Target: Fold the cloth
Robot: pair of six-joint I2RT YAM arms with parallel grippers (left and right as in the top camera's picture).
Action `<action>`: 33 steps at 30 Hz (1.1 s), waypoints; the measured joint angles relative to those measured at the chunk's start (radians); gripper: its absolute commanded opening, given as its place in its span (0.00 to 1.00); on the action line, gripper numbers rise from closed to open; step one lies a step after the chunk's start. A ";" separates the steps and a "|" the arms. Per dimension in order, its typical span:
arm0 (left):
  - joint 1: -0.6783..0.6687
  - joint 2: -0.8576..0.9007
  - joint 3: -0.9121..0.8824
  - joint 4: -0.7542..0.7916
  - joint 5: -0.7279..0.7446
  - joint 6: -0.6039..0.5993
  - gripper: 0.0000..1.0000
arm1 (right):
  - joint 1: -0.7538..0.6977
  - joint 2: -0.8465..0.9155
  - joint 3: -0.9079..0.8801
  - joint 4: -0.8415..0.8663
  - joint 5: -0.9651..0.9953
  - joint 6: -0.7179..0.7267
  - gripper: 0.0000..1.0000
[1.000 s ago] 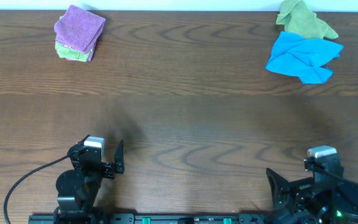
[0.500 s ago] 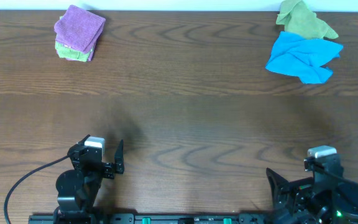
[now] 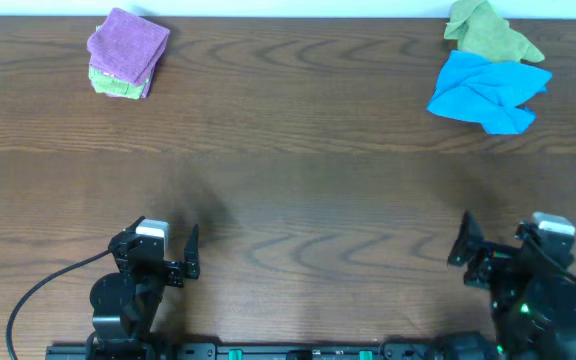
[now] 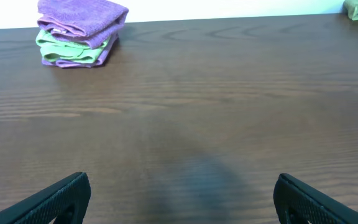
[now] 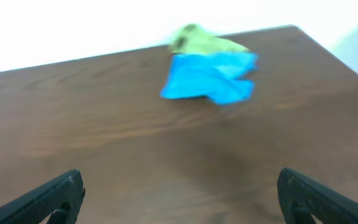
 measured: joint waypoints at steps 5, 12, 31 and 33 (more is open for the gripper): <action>0.000 0.000 0.000 0.001 -0.003 0.002 0.95 | -0.053 -0.151 -0.224 0.065 -0.042 -0.005 0.99; 0.000 -0.001 0.000 0.002 -0.003 0.002 0.95 | -0.053 -0.284 -0.395 0.067 -0.062 -0.006 0.99; 0.000 -0.001 0.000 0.002 -0.003 0.002 0.95 | -0.053 -0.286 -0.526 0.058 -0.106 0.052 0.99; 0.000 -0.001 0.000 0.002 -0.003 0.002 0.95 | -0.053 -0.286 -0.526 0.058 -0.106 0.052 0.99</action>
